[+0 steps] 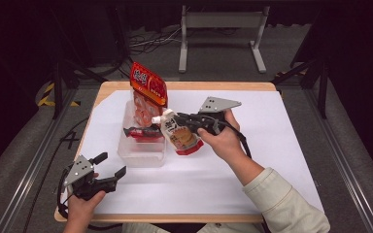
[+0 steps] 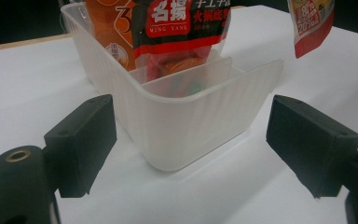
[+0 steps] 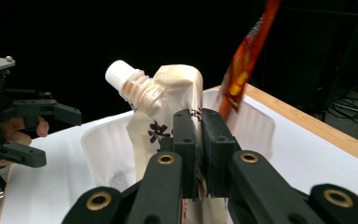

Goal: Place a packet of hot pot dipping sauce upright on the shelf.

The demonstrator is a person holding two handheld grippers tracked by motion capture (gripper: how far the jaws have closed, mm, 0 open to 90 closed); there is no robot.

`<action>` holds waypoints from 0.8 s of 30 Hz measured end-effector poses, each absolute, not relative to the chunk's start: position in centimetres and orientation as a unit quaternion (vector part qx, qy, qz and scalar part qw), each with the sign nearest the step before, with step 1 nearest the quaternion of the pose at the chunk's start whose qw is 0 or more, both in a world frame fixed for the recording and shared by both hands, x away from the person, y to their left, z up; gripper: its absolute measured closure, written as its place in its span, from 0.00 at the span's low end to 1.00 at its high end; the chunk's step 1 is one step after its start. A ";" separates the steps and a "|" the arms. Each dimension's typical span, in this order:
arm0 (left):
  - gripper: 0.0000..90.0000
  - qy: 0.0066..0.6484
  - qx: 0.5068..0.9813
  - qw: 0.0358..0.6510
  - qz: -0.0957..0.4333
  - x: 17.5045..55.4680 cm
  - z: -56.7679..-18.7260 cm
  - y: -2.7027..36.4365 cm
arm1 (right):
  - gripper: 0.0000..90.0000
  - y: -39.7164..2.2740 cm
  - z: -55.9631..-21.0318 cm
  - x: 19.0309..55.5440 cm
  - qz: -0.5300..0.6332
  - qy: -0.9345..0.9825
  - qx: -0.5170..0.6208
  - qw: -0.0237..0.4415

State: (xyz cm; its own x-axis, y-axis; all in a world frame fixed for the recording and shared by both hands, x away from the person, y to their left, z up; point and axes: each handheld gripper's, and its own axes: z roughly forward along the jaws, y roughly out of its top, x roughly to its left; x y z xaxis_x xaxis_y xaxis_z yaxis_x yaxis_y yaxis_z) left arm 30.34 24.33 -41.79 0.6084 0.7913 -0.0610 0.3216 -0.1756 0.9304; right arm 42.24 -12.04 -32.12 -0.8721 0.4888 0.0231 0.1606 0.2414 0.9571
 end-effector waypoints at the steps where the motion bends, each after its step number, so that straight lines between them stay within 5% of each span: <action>1: 0.19 0.379 0.732 0.518 0.229 30.3 -41.8 24.4 | 0.95 -11.7 -32.1 42.2 0.580 0.775 0.208 0.141; 24: 0.19 0.379 0.731 0.519 0.228 30.3 -41.8 24.4 | 0.95 -7.2 -32.5 41.8 0.597 0.766 0.189 0.146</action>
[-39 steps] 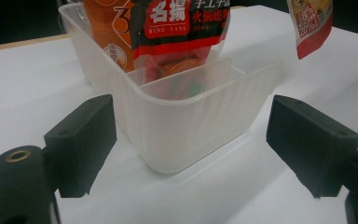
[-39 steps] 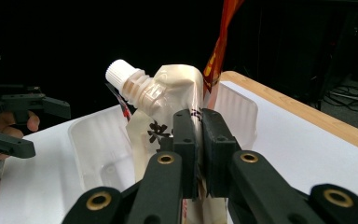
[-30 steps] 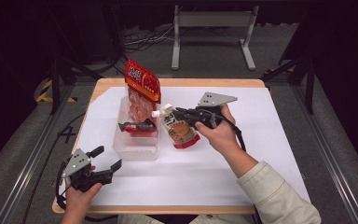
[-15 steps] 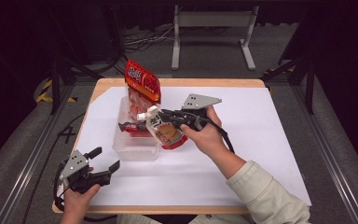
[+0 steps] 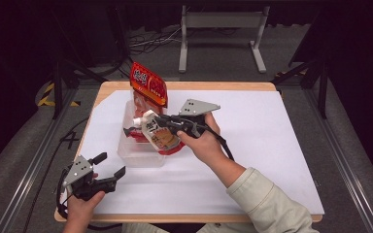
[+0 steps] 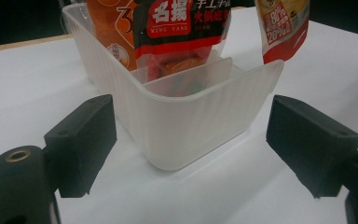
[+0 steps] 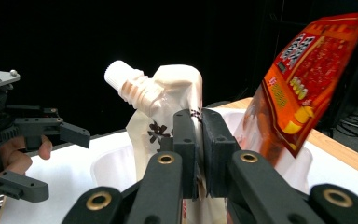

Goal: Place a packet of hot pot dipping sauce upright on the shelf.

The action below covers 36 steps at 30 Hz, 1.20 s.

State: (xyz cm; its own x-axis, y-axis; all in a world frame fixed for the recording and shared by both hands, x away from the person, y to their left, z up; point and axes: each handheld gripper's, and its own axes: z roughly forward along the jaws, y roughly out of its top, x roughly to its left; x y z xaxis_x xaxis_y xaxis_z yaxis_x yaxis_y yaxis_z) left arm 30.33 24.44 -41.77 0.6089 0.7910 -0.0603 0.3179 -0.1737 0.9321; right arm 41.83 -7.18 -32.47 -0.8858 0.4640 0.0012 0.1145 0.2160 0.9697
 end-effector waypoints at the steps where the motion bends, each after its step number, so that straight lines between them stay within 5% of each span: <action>1: 0.19 0.379 0.731 0.519 0.228 30.3 -41.8 24.4 | 0.95 -7.2 -32.5 41.8 0.597 0.766 0.189 0.146; 36: 0.19 0.376 0.732 0.520 0.229 30.3 -41.8 24.4 | 0.95 -1.8 -34.9 41.6 0.599 0.763 0.173 0.171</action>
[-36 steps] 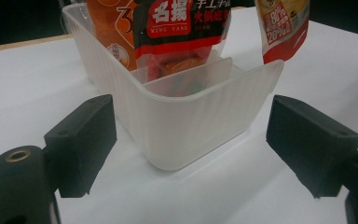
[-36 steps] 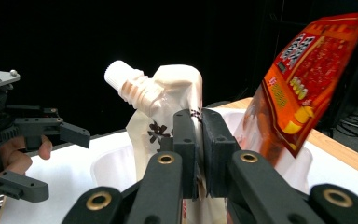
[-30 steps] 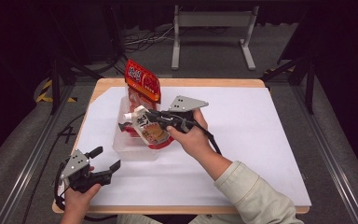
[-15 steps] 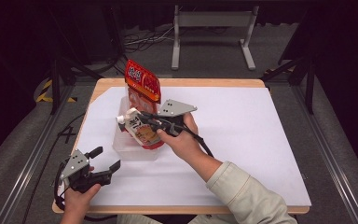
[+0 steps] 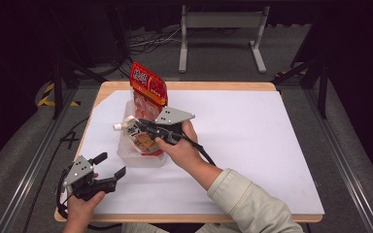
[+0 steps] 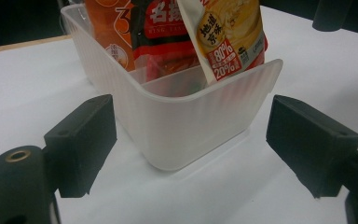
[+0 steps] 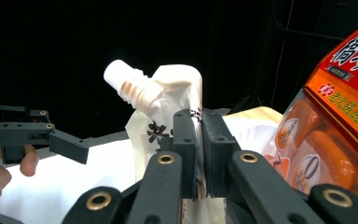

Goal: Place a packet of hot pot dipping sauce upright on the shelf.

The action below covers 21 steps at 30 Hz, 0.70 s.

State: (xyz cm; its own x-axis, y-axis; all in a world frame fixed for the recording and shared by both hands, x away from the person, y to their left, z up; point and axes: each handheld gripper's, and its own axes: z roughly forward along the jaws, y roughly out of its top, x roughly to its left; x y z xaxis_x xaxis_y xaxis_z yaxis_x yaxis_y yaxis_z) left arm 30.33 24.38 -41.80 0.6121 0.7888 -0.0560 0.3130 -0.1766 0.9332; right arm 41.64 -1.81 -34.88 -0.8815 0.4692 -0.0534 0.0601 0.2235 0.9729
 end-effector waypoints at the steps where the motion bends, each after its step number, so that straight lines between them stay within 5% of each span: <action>1: 0.19 0.377 0.732 0.520 0.229 30.3 -41.8 24.4 | 0.95 -1.7 -34.9 41.6 0.599 0.763 0.173 0.171; 21: 0.19 0.373 0.736 0.518 0.226 30.4 -41.8 24.3 | 0.94 -0.7 -36.8 41.7 0.588 0.774 0.170 0.162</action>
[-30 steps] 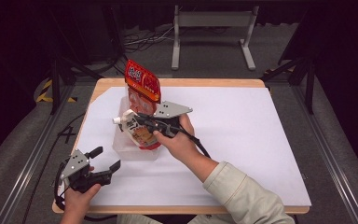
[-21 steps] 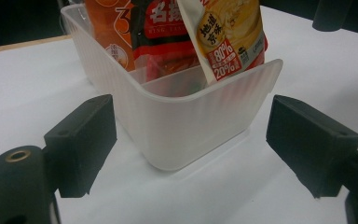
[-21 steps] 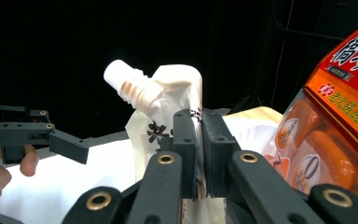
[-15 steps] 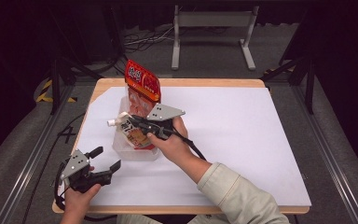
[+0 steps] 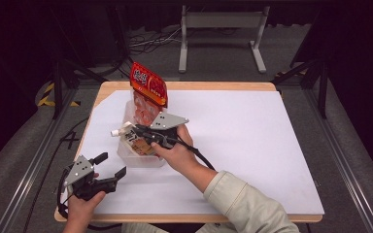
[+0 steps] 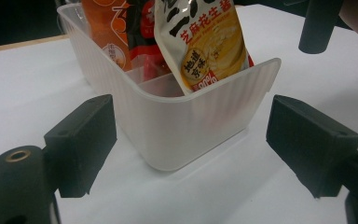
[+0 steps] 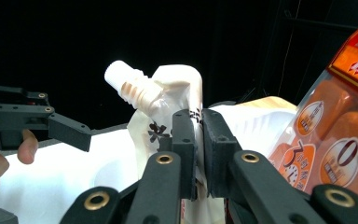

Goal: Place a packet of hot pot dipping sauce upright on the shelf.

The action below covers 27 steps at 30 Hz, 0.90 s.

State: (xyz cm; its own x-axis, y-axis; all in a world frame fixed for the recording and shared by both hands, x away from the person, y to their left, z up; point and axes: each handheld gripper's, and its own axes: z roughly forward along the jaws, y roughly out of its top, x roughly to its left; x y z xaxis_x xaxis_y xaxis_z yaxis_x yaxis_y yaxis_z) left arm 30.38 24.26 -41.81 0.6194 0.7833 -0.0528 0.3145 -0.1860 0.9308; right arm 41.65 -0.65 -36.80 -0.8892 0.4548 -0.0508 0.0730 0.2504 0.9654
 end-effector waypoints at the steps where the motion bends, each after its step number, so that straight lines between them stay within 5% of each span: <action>1: 0.19 0.372 0.736 0.518 0.226 30.4 -41.8 24.3 | 0.94 -0.6 -36.9 41.7 0.588 0.774 0.171 0.161; 27: 0.19 0.373 0.736 0.517 0.227 30.4 -41.8 24.2 | 0.89 -2.1 -37.9 41.3 0.579 0.780 0.193 0.138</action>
State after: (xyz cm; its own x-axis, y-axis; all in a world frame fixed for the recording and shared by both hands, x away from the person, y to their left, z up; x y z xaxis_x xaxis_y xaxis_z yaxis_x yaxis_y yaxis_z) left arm 30.42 24.23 -41.81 0.6183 0.7843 -0.0508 0.3140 -0.1872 0.9308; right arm 41.27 -2.14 -37.86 -0.8878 0.4601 0.0083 0.1416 0.2560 0.9562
